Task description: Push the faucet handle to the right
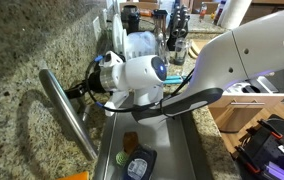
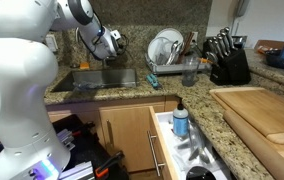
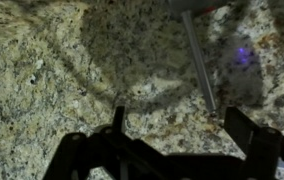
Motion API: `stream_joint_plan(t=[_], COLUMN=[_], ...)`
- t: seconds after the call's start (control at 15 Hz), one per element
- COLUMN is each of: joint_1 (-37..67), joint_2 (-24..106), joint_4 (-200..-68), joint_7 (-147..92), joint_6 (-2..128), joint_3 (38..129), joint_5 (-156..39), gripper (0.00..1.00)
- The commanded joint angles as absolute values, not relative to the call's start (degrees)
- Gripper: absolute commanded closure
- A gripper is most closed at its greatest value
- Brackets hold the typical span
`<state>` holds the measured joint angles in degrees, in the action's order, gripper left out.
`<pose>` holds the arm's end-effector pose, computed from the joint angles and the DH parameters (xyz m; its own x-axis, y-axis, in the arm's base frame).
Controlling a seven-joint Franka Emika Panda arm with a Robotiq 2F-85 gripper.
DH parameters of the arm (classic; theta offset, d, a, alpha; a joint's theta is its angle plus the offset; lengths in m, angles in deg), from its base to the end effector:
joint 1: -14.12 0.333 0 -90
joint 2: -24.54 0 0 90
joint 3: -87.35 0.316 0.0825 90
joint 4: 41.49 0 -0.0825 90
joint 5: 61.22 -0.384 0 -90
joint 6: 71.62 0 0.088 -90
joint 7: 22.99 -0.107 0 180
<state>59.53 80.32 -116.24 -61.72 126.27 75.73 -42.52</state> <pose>0.5899 0.5145 0.2928 0.4401 0.0863 0.8938 0.5703 -0.7957 -0.2040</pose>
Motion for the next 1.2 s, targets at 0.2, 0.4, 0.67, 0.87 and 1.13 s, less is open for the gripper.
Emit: stream_joint_plan(t=[0.2, 0.4, 0.67, 0.87, 1.13], joint_1=[61.31, 65.53, 64.41, 64.63, 68.18], joint_2=[77.01, 71.32, 74.05, 73.11, 77.86], joint_4=[-120.45, -128.36, -124.11, -125.72, -120.12], joint_7=[-61.70, -61.85, -62.18, -62.18, -63.93], joint_6=[123.54, 118.32, 119.44, 119.33, 131.98], joint_3=[73.41, 67.77, 68.51, 68.42, 62.74], joint_5=[-43.25, -43.88, -43.39, -43.39, -50.53], gripper=[0.00, 0.00, 0.00, 0.00, 0.00])
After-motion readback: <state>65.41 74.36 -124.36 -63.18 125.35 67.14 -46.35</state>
